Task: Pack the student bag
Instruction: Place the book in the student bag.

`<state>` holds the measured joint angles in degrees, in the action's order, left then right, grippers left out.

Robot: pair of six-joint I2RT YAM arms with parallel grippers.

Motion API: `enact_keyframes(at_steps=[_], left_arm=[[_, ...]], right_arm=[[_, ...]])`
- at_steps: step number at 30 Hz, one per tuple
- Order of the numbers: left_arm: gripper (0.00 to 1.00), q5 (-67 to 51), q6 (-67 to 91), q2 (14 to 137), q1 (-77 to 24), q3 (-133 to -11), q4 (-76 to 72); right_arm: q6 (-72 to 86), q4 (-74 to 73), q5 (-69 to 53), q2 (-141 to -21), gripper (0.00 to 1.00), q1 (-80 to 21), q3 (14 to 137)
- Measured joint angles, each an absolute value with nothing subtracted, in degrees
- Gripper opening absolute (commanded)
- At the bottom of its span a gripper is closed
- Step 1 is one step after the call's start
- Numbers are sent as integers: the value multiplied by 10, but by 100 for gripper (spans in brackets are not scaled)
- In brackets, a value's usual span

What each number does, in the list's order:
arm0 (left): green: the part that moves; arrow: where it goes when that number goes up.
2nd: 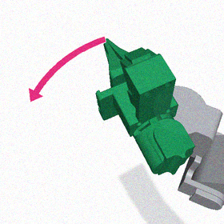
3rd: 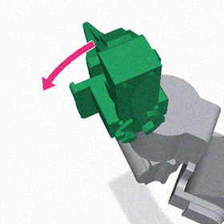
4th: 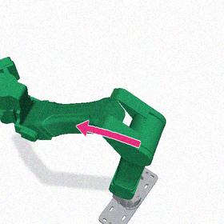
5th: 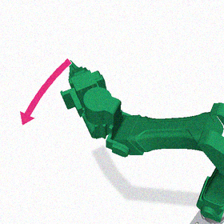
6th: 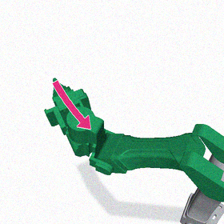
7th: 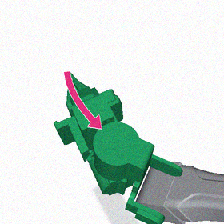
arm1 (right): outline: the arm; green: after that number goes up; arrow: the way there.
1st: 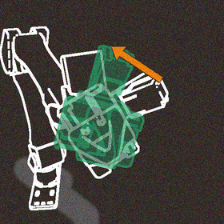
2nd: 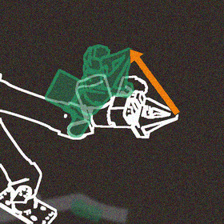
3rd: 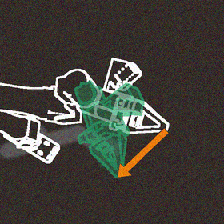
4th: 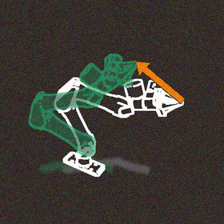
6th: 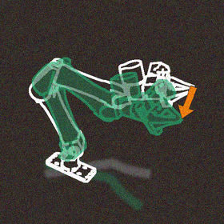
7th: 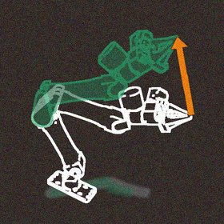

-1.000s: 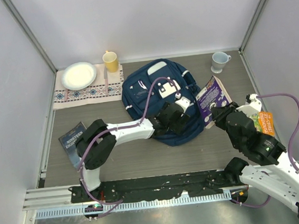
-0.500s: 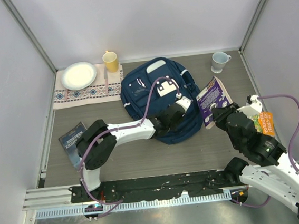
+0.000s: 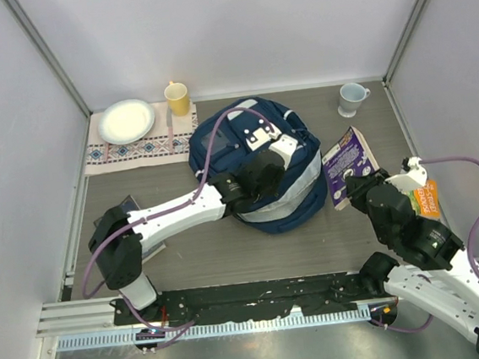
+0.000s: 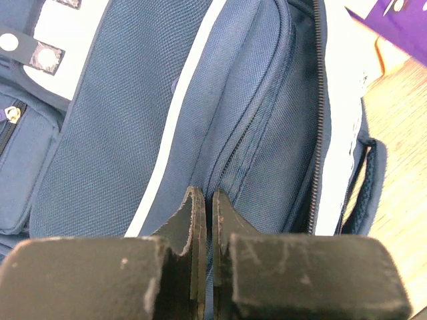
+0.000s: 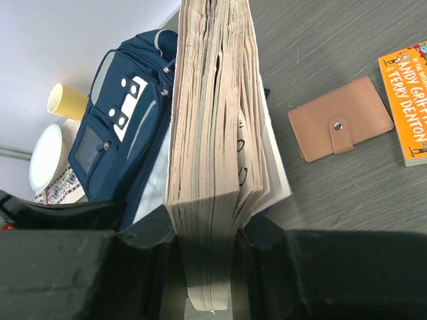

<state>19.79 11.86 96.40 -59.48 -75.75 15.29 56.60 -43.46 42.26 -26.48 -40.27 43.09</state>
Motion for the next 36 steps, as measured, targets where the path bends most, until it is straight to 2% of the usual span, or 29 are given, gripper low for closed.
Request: enact_keyframes(at_steps=[14, 25, 36], left_arm=[[0, 197, 197, 950, -580, -796, 190], [0, 167, 286, 854, -493, -795, 167], [0, 139, 309, 851, -492, -789, 165]], right_arm=[[604, -441, 381, -198, 1, -402, 431], [633, -478, 377, -174, 1, -402, 431], [614, -349, 254, -223, 1, -402, 414]])
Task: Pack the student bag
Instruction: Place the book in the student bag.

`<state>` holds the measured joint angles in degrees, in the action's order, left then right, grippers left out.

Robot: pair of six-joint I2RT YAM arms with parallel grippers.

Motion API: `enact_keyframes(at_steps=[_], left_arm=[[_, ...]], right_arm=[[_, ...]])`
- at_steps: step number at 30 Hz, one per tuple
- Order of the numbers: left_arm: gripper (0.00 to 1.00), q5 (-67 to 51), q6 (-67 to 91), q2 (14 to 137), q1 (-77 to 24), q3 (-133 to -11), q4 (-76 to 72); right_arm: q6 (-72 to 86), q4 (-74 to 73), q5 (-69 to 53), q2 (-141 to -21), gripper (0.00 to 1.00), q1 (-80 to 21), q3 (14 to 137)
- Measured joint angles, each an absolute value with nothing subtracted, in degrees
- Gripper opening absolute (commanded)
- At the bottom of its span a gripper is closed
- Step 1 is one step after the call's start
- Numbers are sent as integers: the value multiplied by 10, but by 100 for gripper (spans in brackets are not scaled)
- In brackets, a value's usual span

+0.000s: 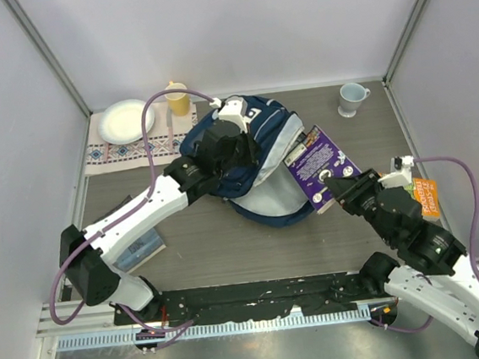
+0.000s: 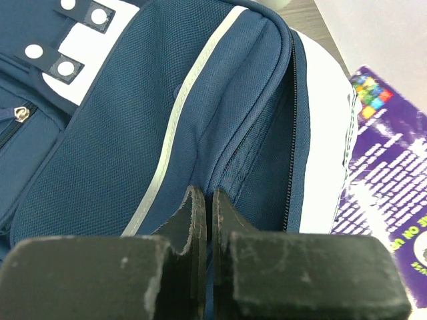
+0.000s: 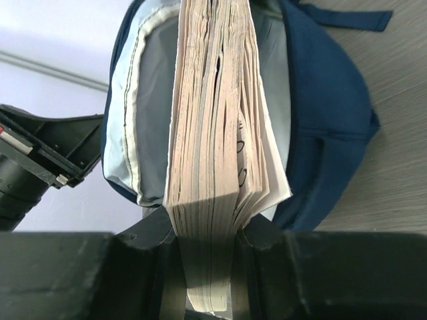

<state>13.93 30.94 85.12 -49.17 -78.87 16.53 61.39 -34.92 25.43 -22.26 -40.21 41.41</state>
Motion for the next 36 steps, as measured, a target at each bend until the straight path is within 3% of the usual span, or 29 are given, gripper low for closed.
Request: enact_keyframes(at_steps=[13, 23, 36], left_arm=[[0, 122, 324, 847, -492, -775, 156], [0, 63, 323, 839, -491, -763, 145], [0, 7, 310, 806, -491, -750, 131]], right_arm=[[643, -228, 168, -310, 1, -402, 313], [679, -15, 114, -381, 1, -402, 255], [704, 147, 129, -517, 1, -392, 243]])
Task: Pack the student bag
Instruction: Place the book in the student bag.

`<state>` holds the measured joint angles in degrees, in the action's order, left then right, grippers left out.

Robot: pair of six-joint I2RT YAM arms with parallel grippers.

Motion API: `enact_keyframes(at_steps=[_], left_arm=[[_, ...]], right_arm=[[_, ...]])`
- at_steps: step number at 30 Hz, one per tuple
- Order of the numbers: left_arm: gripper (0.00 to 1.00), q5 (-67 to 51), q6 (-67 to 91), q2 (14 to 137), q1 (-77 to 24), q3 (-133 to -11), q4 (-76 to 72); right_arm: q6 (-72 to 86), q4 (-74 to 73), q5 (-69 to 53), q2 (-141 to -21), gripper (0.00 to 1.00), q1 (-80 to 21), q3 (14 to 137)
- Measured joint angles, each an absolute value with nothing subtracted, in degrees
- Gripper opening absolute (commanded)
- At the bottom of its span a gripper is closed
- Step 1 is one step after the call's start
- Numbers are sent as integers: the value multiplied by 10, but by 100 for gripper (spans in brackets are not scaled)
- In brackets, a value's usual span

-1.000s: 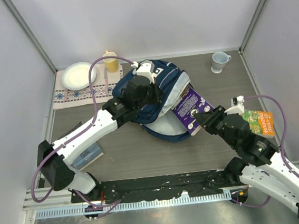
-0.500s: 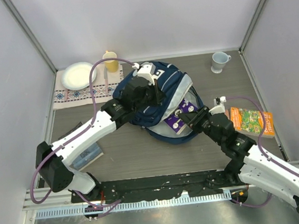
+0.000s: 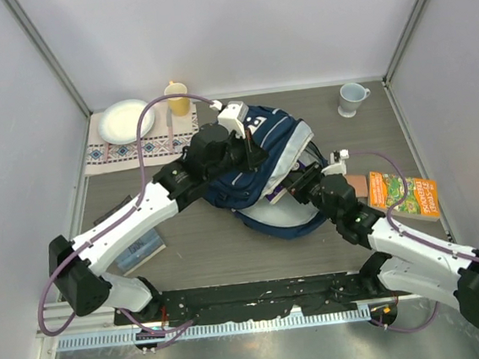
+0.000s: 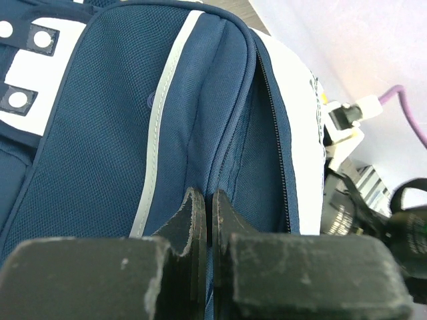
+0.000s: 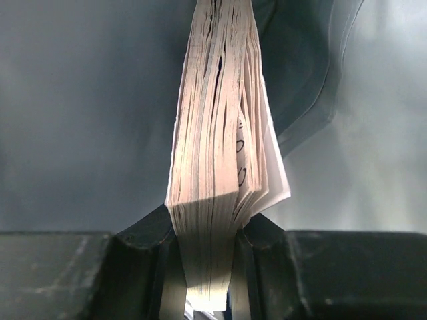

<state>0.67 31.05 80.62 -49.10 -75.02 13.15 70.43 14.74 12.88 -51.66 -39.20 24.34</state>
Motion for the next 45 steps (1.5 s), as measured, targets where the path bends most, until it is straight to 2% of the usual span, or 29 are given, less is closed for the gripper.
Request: enact_keyframes(at_steps=[9, 20, 23, 26, 27, 29, 30, 32, 33, 35, 38, 39, 40, 45], left_arm=[[0, -29, 314, 785, -478, -728, 124], [0, -145, 370, 785, -423, -689, 54], [0, -164, 378, 788, -415, -689, 38], [0, -173, 383, 788, -411, -684, 32], [0, -174, 384, 788, -410, -683, 31], [0, -177, 386, 788, -408, -680, 32], [0, -177, 386, 788, -408, -679, 32], [0, -177, 385, 788, -407, -677, 30], [0, -176, 385, 788, -407, -674, 28], [0, -174, 385, 788, -405, -665, 22], [0, -174, 385, 788, -402, -647, 19], [0, -174, 385, 788, -401, -644, 19], [0, -173, 385, 788, -400, -640, 19], [0, -170, 387, 788, -394, -627, 15]], right_arm=[[704, 236, 108, -645, 1, -366, 249], [708, 296, 109, -731, 1, -365, 274], [717, 318, 112, -755, 9, -365, 275], [721, 326, 112, -777, 20, -365, 277], [721, 321, 112, -781, 28, -365, 278], [721, 302, 110, -784, 38, -365, 284], [719, 293, 109, -784, 50, -365, 289], [707, 252, 107, -782, 57, -365, 309], [696, 228, 105, -781, 66, -365, 319], [672, 178, 101, -768, 69, -365, 333], [641, 117, 96, -736, 68, -365, 336], [633, 97, 96, -724, 63, -365, 336], [628, 83, 95, -714, 52, -365, 336], [622, 73, 92, -673, 26, -364, 329]])
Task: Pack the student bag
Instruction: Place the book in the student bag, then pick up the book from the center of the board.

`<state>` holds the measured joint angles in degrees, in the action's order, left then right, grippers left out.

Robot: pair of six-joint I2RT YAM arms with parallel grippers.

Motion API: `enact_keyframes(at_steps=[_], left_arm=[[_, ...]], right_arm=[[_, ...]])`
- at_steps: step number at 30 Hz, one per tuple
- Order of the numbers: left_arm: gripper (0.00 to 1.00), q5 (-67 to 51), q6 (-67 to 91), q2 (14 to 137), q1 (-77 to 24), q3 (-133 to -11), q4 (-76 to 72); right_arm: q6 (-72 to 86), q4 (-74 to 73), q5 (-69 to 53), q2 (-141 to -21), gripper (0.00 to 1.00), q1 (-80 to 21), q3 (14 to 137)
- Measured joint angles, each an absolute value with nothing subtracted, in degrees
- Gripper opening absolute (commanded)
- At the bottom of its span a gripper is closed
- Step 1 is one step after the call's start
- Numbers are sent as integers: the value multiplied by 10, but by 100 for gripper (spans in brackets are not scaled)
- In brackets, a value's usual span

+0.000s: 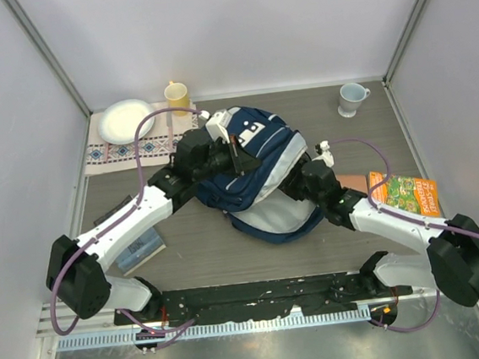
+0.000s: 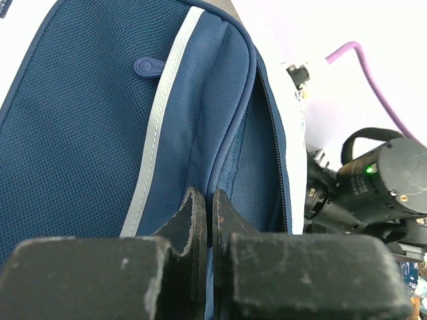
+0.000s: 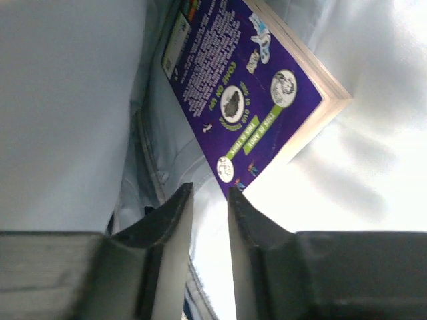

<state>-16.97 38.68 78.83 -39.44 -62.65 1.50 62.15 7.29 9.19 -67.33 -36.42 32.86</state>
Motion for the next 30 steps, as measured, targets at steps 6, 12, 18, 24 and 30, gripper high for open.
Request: enact_keyframes(at_steps=[6, 12, 18, 24, 30], left_arm=[[0, -171, 392, 792, -392, -625, -3], [0, -176, 402, 805, -392, -623, -6], [0, -175, 405, 807, -393, -596, -8], [69, -160, 394, 810, -393, -593, 15], [100, -84, 382, 777, -393, -582, 63]], right_arm=[[632, 89, 71, -716, 12, -354, 322], [633, 30, 119, -624, 27, -354, 306], [636, -92, 214, -371, 46, -354, 274], [633, -225, 304, -273, 58, -352, 295], [585, -283, 322, -320, 60, -352, 362]])
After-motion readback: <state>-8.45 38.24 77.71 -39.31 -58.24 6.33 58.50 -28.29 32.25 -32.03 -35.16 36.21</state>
